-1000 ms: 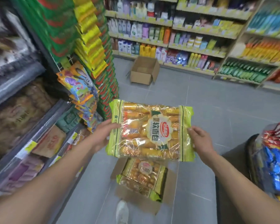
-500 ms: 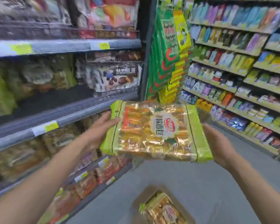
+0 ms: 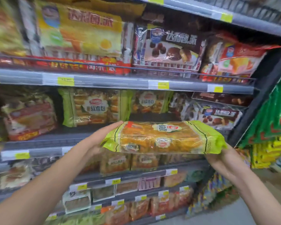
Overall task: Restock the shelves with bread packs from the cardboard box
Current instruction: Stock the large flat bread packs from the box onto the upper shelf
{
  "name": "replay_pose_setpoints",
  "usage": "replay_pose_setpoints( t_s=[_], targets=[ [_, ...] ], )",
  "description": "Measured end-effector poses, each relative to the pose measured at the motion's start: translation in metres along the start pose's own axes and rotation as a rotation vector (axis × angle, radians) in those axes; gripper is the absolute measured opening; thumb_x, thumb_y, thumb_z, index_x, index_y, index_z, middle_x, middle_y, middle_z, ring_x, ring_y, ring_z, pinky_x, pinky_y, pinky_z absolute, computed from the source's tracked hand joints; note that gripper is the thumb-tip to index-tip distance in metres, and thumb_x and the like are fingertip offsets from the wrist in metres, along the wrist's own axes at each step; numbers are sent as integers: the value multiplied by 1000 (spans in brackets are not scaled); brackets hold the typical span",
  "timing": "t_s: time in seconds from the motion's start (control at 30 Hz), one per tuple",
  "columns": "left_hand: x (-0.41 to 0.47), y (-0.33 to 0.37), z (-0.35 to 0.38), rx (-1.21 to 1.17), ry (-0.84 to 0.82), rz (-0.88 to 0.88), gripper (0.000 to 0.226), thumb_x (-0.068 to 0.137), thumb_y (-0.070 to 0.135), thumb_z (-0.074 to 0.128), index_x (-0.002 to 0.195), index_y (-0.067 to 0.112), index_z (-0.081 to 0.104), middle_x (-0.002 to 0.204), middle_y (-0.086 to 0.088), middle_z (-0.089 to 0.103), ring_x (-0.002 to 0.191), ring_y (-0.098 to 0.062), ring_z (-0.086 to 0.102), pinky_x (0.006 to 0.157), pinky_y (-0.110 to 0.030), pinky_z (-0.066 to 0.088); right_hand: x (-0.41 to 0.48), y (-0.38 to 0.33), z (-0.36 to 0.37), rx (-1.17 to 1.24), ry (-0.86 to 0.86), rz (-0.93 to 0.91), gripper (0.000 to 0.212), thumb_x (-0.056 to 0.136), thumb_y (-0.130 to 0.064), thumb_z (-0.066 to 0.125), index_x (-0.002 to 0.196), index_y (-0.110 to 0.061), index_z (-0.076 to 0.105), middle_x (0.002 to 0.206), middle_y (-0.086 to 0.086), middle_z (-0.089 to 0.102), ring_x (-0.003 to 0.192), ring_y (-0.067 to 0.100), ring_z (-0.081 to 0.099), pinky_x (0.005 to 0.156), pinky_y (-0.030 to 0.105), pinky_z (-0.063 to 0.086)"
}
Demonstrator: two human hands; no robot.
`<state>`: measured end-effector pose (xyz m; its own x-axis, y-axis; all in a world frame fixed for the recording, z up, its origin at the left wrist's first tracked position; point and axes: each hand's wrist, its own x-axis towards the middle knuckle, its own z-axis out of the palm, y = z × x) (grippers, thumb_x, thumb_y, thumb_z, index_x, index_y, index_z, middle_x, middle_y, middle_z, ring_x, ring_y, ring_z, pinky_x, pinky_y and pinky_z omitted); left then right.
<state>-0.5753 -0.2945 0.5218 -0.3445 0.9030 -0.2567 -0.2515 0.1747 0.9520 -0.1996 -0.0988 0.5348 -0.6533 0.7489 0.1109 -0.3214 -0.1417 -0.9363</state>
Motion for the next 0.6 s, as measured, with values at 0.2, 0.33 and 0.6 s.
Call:
replay_pose_setpoints(
  t_s=[0.2, 0.33, 0.6],
  targets=[
    [-10, 5, -72, -407, 58, -93, 37, 99, 28, 51, 116, -1, 66, 104, -20, 72, 78, -30, 74, 69, -38, 64, 53, 46, 67, -343, 113, -114, 30, 82, 13, 67, 105, -6, 71, 99, 0, 76, 92, 13, 70, 82, 27, 57],
    [-25, 3, -96, -419, 106, -46, 32, 103, 19, 42, 108, 0, 68, 99, -24, 73, 80, -32, 76, 65, -36, 63, 89, 77, 86, -587, 205, -113, 16, 87, -9, 75, 91, 5, 67, 82, 1, 66, 78, 14, 55, 76, 35, 43],
    [-33, 1, -127, -232, 147, 63, 32, 94, -21, 42, 123, -12, 52, 115, -23, 73, 108, -32, 72, 90, -38, 61, 138, 102, 135, -462, 154, -41, 34, 84, -15, 80, 116, -12, 71, 107, 1, 78, 99, 19, 72, 87, 34, 52]
  ],
)
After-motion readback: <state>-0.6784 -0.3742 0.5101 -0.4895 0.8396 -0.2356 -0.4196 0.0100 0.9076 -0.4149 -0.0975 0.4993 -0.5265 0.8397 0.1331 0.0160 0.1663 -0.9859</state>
